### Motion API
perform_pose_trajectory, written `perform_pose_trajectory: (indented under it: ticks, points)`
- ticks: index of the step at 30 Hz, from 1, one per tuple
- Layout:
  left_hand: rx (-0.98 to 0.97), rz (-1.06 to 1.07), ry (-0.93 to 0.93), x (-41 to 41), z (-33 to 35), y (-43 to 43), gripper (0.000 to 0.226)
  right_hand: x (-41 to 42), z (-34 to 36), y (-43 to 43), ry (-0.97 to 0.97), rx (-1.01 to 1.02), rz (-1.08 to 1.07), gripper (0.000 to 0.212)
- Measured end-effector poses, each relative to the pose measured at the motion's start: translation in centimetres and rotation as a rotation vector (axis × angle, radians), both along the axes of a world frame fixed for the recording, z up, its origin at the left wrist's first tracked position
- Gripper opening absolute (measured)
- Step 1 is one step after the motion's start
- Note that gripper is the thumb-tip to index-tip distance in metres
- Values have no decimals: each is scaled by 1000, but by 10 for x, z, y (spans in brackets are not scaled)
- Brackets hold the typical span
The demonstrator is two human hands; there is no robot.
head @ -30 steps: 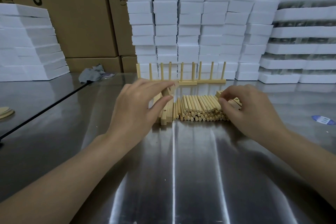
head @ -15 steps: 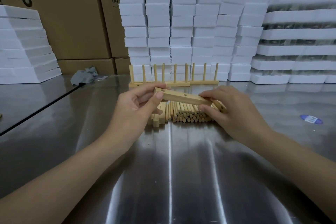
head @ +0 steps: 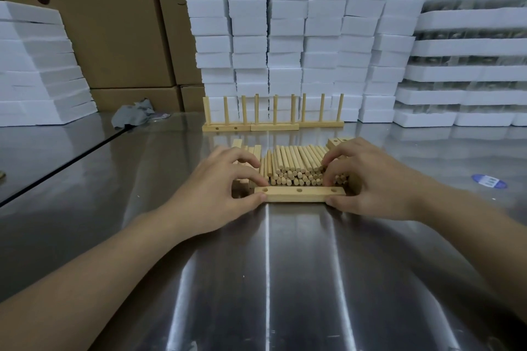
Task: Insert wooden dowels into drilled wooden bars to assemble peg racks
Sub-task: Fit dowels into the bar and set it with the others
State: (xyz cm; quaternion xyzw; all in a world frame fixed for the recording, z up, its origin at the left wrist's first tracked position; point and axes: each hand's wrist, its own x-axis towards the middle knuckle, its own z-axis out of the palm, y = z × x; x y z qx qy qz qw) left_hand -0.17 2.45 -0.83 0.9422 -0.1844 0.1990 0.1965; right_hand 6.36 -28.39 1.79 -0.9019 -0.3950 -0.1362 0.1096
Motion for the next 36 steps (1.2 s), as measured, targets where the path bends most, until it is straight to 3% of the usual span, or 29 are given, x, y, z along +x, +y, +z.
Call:
perform_pose_trajectory:
  ticks: [6, 11, 19, 30, 36]
  points:
    - [105, 45, -63, 0, -2, -3, 32, -3, 2, 2, 15, -41, -17, 18]
    - [138, 135, -149, 2, 3, -10, 48, -6, 4, 2, 42, 60, -43, 29]
    - [344, 187, -85, 0, 5, -24, 77, -5, 2, 5, 30, 71, -66, 37]
    - [260, 125, -76, -6, 11, -24, 64, -13, 2, 16, 106, 3, -2, 42]
    - [219, 112, -56, -6, 14, -15, 57, -11, 3, 13, 79, -14, 0, 23]
